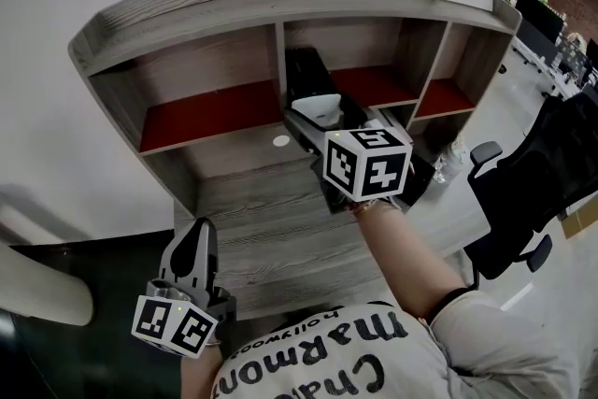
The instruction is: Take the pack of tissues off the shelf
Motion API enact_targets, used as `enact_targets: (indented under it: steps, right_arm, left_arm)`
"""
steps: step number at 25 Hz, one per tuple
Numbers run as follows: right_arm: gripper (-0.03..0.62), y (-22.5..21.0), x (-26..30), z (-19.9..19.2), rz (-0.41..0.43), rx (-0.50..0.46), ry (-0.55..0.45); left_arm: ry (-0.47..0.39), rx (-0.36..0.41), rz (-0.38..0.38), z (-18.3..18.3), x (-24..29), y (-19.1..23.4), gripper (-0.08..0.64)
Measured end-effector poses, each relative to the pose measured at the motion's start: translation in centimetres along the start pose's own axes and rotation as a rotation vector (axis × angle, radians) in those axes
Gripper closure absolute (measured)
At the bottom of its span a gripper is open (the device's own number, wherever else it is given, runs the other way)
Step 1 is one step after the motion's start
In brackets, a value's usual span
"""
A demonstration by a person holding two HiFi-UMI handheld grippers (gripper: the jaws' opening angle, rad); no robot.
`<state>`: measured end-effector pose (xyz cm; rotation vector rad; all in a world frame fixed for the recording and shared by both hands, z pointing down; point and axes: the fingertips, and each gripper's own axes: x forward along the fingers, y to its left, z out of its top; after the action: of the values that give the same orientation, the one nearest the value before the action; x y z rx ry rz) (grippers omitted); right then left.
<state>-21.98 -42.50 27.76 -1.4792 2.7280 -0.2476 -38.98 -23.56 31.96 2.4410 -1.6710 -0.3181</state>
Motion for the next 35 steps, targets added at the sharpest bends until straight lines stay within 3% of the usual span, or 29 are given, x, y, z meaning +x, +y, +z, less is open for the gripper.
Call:
enact_targets:
  steps: [14,35]
  right_arm:
    - [0.153,-0.3,1.1,-0.6,-0.044,-0.062,0.017]
    - [0.156,-1.3,2.5,-1.9,-0.057,-0.006,0.059]
  left_arm:
    - [-0.015,0.000,0.016,0.3,-0.3,0.3,0.543]
    - [-0.022,0.004,0.024,0.6,-0.2,0.7,0.543]
